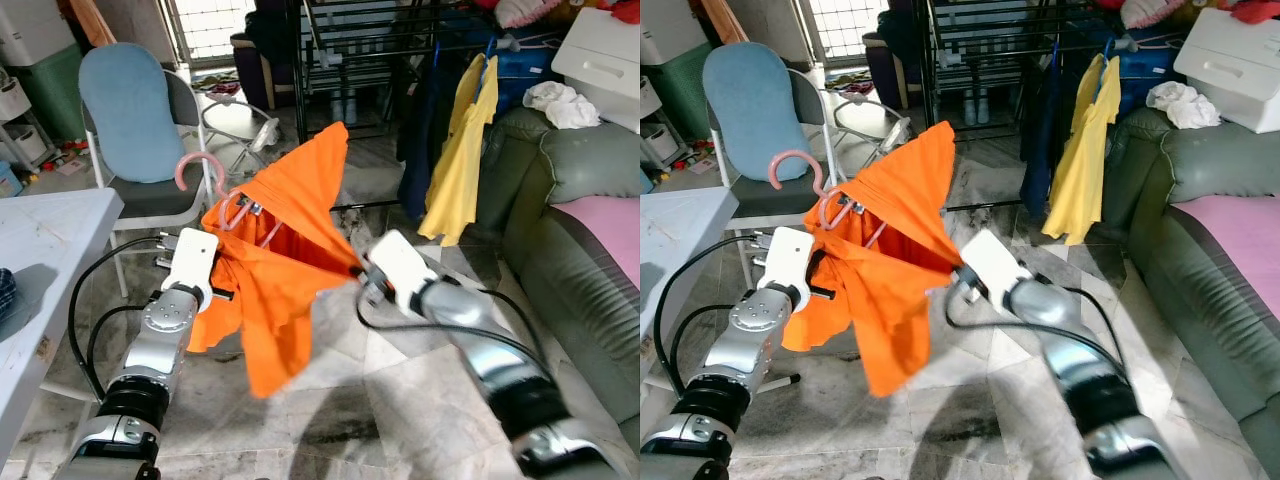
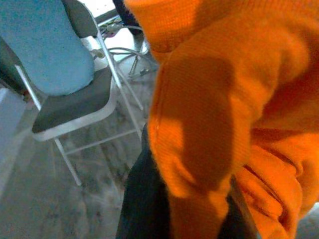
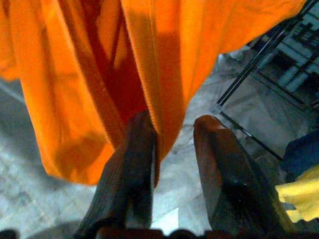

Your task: Hang hanger

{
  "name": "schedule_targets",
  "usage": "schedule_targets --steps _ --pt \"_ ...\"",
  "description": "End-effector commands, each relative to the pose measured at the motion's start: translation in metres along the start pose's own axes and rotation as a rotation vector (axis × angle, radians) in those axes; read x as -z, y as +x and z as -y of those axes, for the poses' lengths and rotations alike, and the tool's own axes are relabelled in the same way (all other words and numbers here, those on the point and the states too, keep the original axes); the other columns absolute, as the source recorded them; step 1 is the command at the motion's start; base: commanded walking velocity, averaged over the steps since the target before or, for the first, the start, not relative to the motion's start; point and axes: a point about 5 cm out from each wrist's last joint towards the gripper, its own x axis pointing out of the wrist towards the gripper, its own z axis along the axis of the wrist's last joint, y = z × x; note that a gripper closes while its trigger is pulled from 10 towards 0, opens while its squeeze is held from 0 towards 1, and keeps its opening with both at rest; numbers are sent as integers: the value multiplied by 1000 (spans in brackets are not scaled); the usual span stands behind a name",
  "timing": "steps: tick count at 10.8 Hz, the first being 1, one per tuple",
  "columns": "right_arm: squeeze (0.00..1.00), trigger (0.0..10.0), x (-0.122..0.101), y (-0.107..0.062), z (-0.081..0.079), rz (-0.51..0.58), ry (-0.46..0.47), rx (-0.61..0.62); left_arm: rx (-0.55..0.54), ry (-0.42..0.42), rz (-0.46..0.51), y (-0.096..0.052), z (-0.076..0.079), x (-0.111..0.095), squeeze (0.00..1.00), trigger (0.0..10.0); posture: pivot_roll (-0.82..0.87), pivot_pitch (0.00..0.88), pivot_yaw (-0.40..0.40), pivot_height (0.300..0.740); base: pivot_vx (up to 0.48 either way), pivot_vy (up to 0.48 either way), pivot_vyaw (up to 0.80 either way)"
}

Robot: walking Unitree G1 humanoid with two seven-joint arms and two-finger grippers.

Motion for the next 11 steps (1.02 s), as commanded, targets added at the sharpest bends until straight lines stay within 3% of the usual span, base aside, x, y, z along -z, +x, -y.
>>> schedule_targets --steps 1,3,4,5,7,8,10,11 --pt "1000 10000 8 -5 0 -53 -25 -46 -40 25 34 0 -14 -6 0 0 -52 0 71 740 0 0 0" --pt "1000 10000 18 -20 2 -100 -31 -168 -18 66 13 -3 -18 3 0 0 -55 0 78 740 0 0 0" --pt "1000 10000 19 -26 -6 -103 -6 -276 -28 77 4 -4 -20 6 0 0 -54 0 80 740 0 0 0" --pt "1000 10000 12 -25 -6 -37 -41 -260 -49 62 2 -5 -21 7 0 0 -52 0 80 740 0 0 0" --pt "1000 10000 -22 -24 -5 220 89 -243 -24 63 15 -4 -15 7 0 0 -49 0 81 740 0 0 0" --pt "1000 10000 -30 -24 2 269 111 -205 2 66 32 -4 -13 6 0 0 -50 0 82 740 0 0 0" --pt "1000 10000 -33 -30 16 266 -2 -158 66 158 70 -5 -14 0 0 0 -50 0 84 740 0 0 0" --pt "1000 10000 -38 -33 29 265 -105 -116 166 263 118 -9 -12 -5 0 0 -58 0 86 740 0 0 0"
